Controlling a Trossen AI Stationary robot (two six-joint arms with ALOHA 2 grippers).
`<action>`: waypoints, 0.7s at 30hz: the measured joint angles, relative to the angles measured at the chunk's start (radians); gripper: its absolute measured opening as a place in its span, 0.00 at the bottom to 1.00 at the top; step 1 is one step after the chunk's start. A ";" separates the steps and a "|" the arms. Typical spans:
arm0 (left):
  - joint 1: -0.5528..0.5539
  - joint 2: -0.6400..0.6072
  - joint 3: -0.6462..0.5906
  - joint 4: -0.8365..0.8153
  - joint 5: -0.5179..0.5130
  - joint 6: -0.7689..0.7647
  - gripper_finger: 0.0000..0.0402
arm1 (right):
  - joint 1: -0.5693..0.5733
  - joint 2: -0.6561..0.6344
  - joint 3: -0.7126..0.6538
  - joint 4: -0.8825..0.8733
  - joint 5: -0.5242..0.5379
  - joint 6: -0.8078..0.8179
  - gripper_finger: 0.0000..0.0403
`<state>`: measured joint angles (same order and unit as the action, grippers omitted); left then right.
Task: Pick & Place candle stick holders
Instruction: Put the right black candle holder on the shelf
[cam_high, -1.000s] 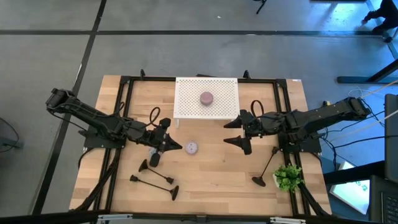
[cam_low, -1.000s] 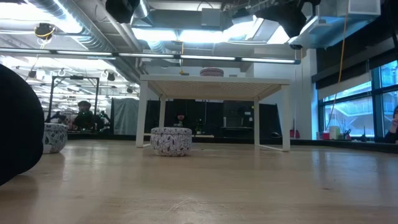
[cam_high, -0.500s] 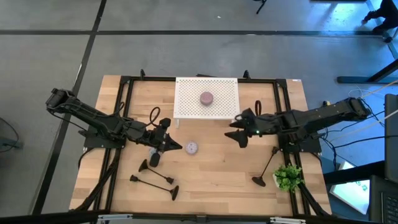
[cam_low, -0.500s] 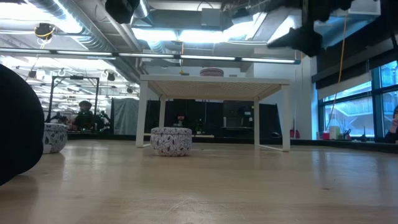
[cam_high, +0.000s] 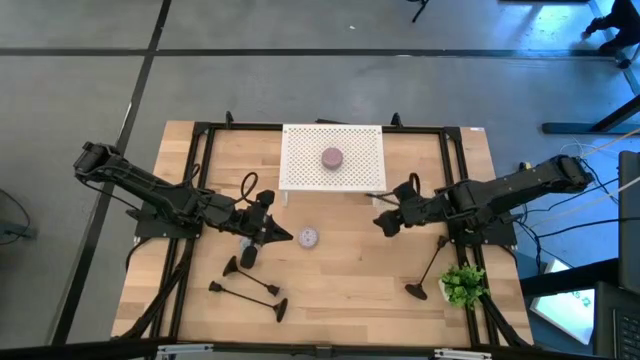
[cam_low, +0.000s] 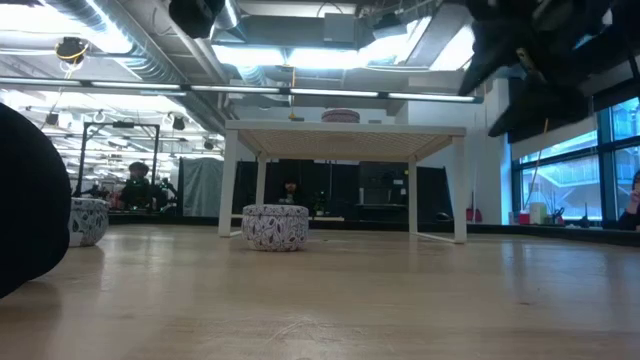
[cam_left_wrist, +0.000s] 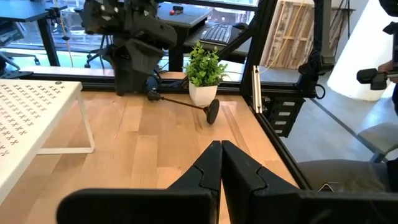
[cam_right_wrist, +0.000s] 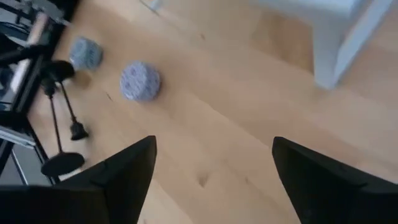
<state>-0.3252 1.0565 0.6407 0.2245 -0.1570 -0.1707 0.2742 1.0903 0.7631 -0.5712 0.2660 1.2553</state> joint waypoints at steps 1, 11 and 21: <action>0.000 0.000 0.000 -0.001 0.001 0.000 0.01 | 0.011 0.007 0.000 0.003 -0.008 0.017 0.78; -0.002 0.011 -0.001 -0.007 0.002 -0.002 0.01 | 0.098 0.088 0.000 -0.021 -0.213 0.159 0.74; -0.001 0.037 -0.001 -0.008 0.002 -0.002 0.01 | 0.237 0.139 0.000 -0.124 -0.444 0.421 0.74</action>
<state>-0.3264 1.0931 0.6399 0.2163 -0.1547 -0.1723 0.5113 1.2289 0.7631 -0.6957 -0.1778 1.6768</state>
